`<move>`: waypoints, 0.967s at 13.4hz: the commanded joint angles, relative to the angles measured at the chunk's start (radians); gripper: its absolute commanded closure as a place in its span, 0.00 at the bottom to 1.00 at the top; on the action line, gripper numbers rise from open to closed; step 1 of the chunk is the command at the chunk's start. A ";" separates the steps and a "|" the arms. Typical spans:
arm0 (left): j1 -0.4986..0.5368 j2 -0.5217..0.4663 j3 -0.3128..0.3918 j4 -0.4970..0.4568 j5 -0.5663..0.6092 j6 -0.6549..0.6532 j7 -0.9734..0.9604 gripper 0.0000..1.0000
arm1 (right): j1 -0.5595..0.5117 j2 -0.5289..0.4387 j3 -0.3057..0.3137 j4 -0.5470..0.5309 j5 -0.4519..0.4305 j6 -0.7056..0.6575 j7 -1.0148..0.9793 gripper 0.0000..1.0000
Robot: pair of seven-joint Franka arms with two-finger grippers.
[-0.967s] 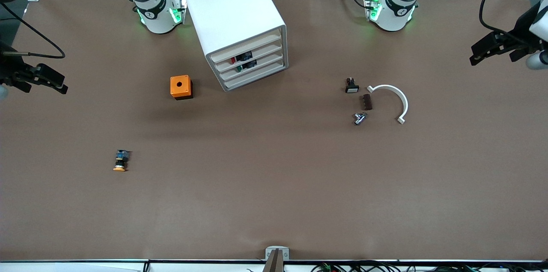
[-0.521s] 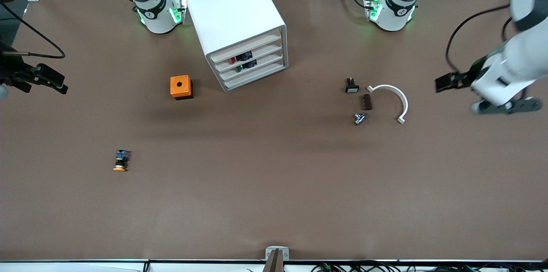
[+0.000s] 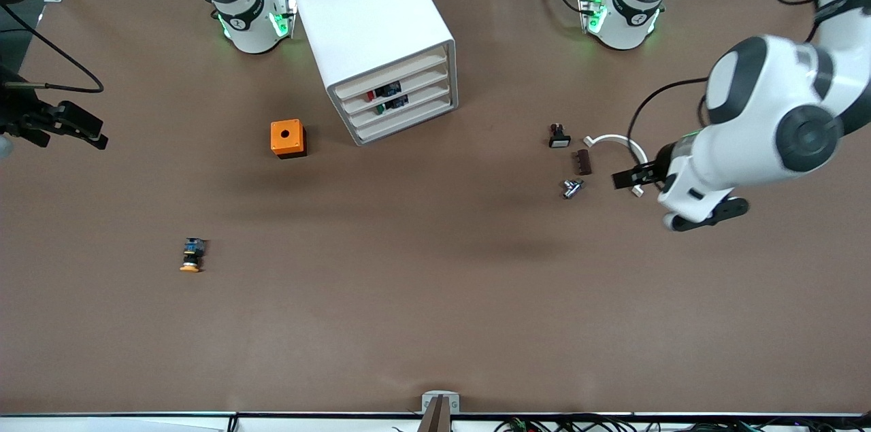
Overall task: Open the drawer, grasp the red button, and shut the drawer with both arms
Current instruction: 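Move the left gripper toward the white cabinet's drawer front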
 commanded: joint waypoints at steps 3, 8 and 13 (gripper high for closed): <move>-0.114 0.154 0.002 0.050 -0.040 0.041 -0.396 0.00 | 0.007 -0.022 -0.002 -0.016 -0.018 0.005 0.011 0.00; -0.217 0.253 0.002 0.075 -0.167 0.055 -0.835 0.00 | 0.007 -0.022 -0.002 -0.016 -0.018 0.005 0.011 0.00; -0.291 0.332 0.002 0.075 -0.406 0.053 -1.277 0.00 | 0.008 -0.022 -0.002 -0.016 -0.018 0.005 0.011 0.00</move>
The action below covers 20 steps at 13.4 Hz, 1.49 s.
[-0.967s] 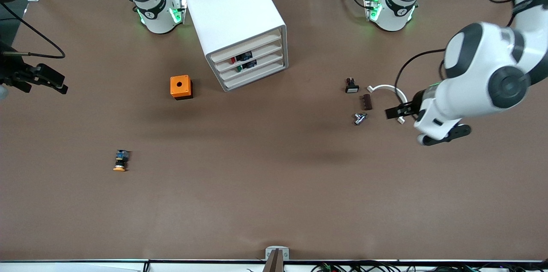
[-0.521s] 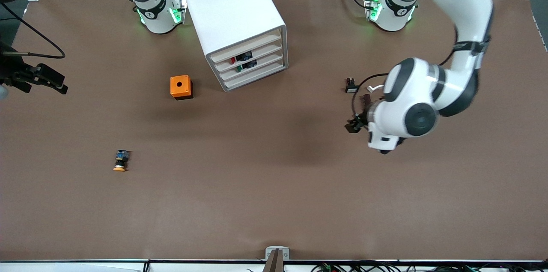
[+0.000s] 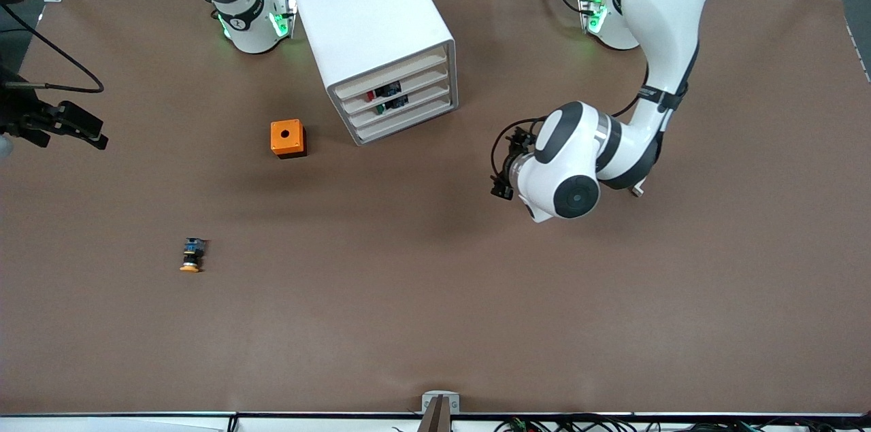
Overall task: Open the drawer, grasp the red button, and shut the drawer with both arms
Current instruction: 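Move the left gripper toward the white cabinet's drawer front, then grasp the drawer front with the left gripper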
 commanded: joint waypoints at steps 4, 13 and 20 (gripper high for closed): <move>-0.019 0.128 0.008 0.026 -0.384 -0.012 -0.307 0.02 | 0.008 -0.022 -0.002 -0.015 -0.018 0.005 0.011 0.00; -0.077 0.180 0.002 0.026 -0.677 -0.153 -0.525 0.20 | 0.006 -0.022 -0.002 -0.017 -0.018 0.004 0.011 0.00; -0.146 0.221 0.002 0.026 -0.681 -0.184 -0.519 0.38 | 0.008 -0.022 -0.002 -0.017 -0.017 0.002 0.011 0.00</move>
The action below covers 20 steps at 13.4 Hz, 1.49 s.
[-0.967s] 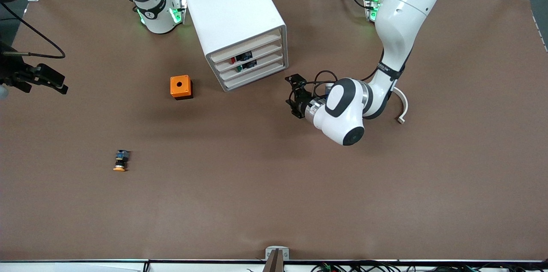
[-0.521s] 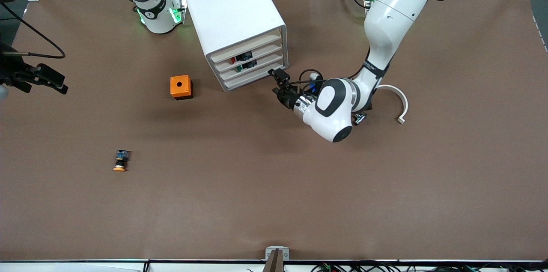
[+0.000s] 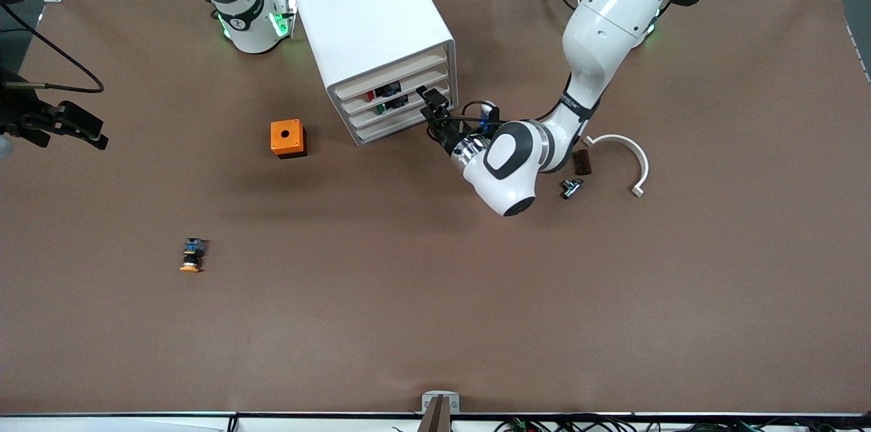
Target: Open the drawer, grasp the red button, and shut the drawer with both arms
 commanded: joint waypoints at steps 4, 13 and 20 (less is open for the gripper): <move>-0.056 0.028 0.006 0.026 -0.029 -0.017 -0.001 0.58 | 0.008 -0.022 -0.002 -0.018 -0.015 0.005 0.011 0.00; -0.012 0.024 0.018 0.026 -0.047 -0.017 -0.024 0.96 | 0.007 -0.019 -0.002 -0.017 -0.012 0.008 0.011 0.00; 0.115 0.037 0.021 0.139 -0.047 -0.002 -0.012 0.97 | 0.017 -0.010 -0.003 -0.014 0.031 0.004 0.003 0.00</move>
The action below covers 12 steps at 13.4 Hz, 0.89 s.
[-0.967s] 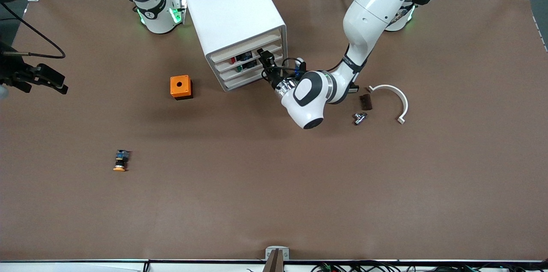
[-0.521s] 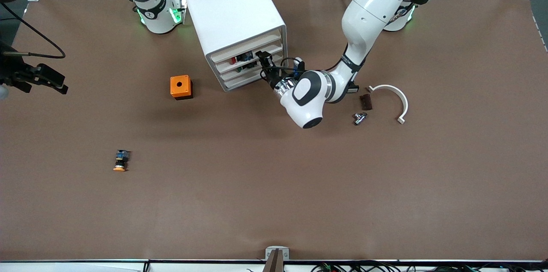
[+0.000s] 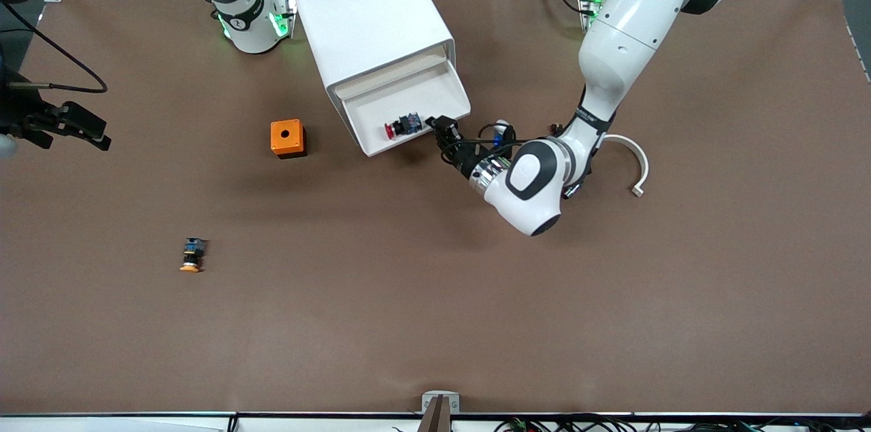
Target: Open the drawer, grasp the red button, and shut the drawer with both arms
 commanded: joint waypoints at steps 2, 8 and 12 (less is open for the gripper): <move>0.032 0.025 -0.007 0.090 -0.022 0.004 0.023 0.95 | 0.033 -0.005 -0.004 -0.020 0.026 -0.001 0.029 0.00; 0.033 0.042 -0.005 0.087 -0.013 0.027 0.041 0.28 | 0.201 0.056 -0.002 -0.019 0.026 0.010 0.469 0.00; 0.075 0.025 0.008 0.145 0.105 0.027 0.044 0.01 | 0.340 0.088 -0.002 -0.020 0.030 0.019 0.809 0.00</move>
